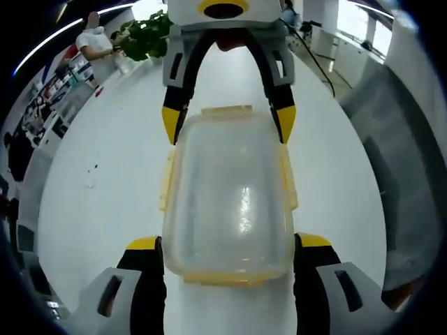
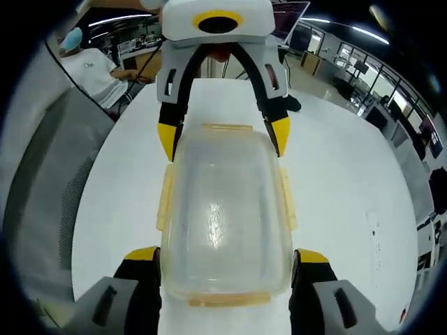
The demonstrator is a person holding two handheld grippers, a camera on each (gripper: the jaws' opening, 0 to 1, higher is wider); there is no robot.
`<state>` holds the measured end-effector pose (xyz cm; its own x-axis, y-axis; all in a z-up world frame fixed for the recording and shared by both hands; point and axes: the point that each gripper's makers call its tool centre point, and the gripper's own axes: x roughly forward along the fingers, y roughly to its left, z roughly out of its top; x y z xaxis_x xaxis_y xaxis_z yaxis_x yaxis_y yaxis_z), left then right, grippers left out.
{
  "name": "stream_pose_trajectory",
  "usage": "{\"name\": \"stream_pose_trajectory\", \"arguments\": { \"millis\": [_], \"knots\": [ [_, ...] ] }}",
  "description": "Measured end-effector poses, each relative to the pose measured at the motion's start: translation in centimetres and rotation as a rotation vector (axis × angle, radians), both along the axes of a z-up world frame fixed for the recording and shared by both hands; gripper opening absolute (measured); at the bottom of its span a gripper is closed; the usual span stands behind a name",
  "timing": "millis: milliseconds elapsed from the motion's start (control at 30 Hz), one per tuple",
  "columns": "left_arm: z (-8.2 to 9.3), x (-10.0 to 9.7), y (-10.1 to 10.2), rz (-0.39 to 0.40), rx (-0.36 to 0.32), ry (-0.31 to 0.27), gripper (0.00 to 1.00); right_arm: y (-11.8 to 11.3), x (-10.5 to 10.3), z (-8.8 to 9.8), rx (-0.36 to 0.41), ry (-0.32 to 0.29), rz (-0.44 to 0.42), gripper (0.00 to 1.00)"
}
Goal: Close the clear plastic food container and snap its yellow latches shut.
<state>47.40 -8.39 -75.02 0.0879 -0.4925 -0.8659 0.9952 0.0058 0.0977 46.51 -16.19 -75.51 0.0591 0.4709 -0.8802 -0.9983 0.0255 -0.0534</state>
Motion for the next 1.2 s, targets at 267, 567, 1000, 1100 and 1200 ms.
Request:
{"name": "stream_pose_trajectory", "arguments": {
  "millis": [267, 567, 1000, 1100, 1200],
  "knots": [
    [0.0, 0.0, 0.0, 0.006, -0.005, 0.014, 0.75, 0.0, 0.0, 0.0, -0.001, 0.005, -0.016, 0.77],
    [-0.6, -1.3, 0.2, 0.028, -0.01, 0.054, 0.99, -0.5, -0.2, -0.6, -0.048, -0.006, -0.068, 0.99],
    [0.8, -1.1, 0.8, 0.092, -0.045, 0.019, 0.99, 0.1, -0.3, 1.1, 0.018, -0.011, -0.112, 0.99],
    [1.6, -1.2, 0.8, 0.117, -0.072, 0.01, 0.99, 0.0, -0.5, 1.5, 0.028, -0.014, -0.119, 0.99],
    [1.9, -1.3, 0.9, 0.128, -0.076, 0.006, 0.99, 0.1, -0.8, 2.1, 0.043, -0.015, -0.132, 0.99]
  ]
}}
